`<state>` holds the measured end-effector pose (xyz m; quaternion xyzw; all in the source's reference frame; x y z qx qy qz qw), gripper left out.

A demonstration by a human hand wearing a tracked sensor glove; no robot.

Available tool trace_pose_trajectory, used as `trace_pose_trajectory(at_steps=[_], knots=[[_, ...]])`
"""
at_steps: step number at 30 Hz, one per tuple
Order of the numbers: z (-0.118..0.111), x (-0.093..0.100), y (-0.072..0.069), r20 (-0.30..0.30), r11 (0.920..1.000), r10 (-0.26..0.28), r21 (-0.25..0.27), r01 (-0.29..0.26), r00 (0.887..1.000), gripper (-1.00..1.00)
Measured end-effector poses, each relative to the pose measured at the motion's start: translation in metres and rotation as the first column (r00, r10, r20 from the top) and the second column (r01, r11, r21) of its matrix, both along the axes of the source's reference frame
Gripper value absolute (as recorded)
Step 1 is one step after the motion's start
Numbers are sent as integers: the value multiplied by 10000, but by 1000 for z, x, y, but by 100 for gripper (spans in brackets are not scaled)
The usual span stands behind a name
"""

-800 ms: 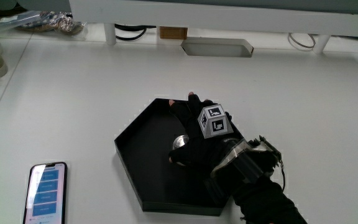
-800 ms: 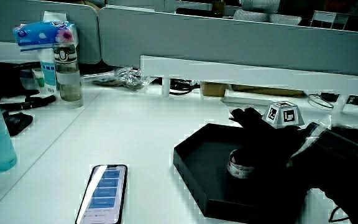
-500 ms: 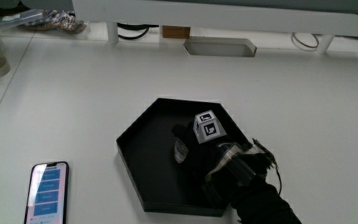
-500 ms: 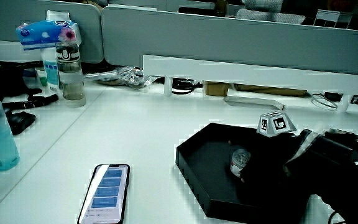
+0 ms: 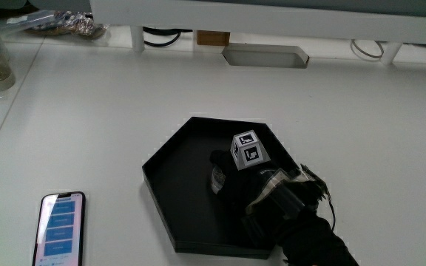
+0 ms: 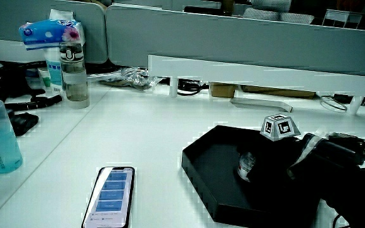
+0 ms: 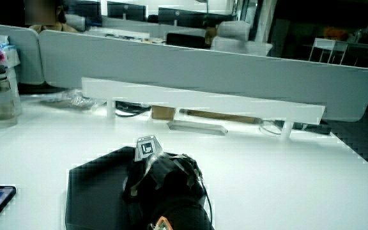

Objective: Pick paper clip from plate

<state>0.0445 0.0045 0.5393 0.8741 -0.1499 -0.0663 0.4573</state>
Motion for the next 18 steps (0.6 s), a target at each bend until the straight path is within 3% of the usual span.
trace_pose_trajectory(at_steps=[1,3,6,7,10,11,13,15,16,18], knots=[[5,1,1,48,9992,46,-388,-44,10000,100],[1,3,-1,142,10000,84,12,-84,9999,100],[0,7,-5,272,9992,378,-138,-375,9989,100],[-6,7,-8,308,9991,358,223,-365,9989,100],[-8,10,-16,428,9983,571,76,-575,9974,100],[-14,11,-18,486,9975,615,319,-631,9969,100],[-16,15,-24,498,9967,743,294,-758,9960,100],[-24,21,-30,965,9941,900,516,-953,9913,100],[-23,25,-33,680,9930,937,653,-982,9933,100],[-25,33,-39,677,9913,1055,722,-1103,9921,100]])
